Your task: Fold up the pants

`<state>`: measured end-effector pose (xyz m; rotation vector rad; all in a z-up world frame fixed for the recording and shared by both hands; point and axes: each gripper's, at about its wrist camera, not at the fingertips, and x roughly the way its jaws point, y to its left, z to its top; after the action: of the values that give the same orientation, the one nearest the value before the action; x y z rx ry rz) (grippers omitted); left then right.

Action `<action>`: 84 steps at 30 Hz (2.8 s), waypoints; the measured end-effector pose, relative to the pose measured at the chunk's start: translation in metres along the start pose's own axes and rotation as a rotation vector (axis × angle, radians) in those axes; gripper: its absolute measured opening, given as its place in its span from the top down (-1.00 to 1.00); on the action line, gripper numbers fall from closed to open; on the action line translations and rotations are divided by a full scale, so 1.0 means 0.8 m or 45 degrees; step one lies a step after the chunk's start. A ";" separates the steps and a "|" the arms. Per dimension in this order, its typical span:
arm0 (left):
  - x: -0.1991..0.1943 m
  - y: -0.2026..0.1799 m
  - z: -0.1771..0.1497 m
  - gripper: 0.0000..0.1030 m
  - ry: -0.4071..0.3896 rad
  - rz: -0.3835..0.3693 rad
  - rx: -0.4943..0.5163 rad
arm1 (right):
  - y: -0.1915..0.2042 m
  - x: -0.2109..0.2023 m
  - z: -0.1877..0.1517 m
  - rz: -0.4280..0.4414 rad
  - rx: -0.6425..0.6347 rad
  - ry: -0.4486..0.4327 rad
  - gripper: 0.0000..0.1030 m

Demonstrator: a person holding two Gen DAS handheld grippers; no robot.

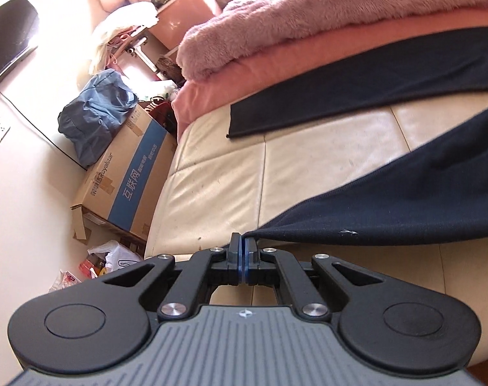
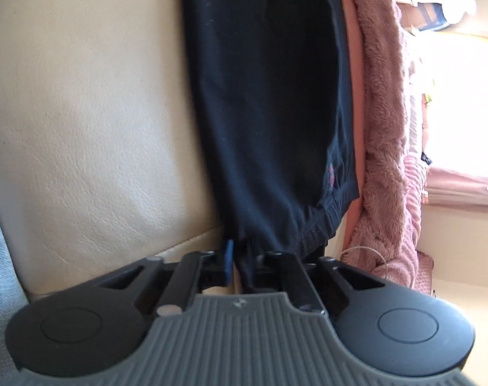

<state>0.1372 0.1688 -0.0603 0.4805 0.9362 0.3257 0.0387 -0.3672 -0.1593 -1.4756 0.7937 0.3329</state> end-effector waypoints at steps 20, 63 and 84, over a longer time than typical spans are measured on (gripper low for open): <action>0.038 0.077 0.200 0.99 -0.141 0.062 -0.267 | -0.259 0.052 0.042 -0.214 0.635 -0.045 1.00; 0.246 0.022 0.287 0.46 0.124 -0.076 -0.213 | -0.293 0.260 0.152 -0.116 1.018 -0.016 0.21; 0.279 0.118 0.122 0.30 0.034 -0.594 -1.261 | -0.203 0.168 0.205 0.152 1.367 -0.033 0.43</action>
<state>0.3366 0.3283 -0.1154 -0.6431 0.7726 0.3258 0.2837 -0.2630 -0.1399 -0.4174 0.8392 -0.0157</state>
